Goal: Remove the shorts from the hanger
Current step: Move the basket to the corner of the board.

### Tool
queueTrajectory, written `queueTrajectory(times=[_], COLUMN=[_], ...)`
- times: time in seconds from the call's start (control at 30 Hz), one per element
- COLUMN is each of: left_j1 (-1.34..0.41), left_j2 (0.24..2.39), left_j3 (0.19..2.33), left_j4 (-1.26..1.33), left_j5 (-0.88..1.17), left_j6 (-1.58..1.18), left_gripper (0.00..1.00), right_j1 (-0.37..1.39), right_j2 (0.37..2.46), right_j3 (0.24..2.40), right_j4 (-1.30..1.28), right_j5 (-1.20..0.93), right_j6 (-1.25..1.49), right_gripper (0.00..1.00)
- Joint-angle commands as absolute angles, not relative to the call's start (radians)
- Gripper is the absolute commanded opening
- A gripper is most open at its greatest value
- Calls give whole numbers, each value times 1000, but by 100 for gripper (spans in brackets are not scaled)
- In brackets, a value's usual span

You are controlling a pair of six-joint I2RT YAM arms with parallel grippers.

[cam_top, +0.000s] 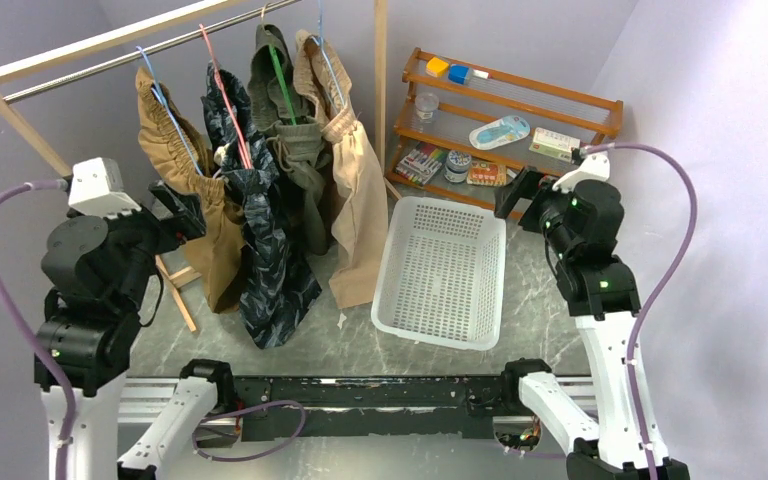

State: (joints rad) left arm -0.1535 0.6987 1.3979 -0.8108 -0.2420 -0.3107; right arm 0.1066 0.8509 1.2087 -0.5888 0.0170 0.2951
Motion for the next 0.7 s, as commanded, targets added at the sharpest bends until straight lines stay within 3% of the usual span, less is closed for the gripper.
queueTrajectory(times=[0.0,0.3,0.5,0.67], left_j1=[-81,37,73,88], left_j2=[648,566,599,615], left_j3=[1288,1062,1074,1106], left_j4=[-732,-731,-752,-803], left_j5=[-153,80,220,278], left_j6=[-356,-481,-506,-454], left_gripper=[96,94,94,94], right_j1=[95,83,82,91], right_j2=[818,847,1067,1199], right_j3=[1100,887,920,900], right_j4=[-586,-557,-647,-625], right_j5=[24,-102,-265,-197], right_j6=[391,461,492,449], right_gripper=[100,100,100,100])
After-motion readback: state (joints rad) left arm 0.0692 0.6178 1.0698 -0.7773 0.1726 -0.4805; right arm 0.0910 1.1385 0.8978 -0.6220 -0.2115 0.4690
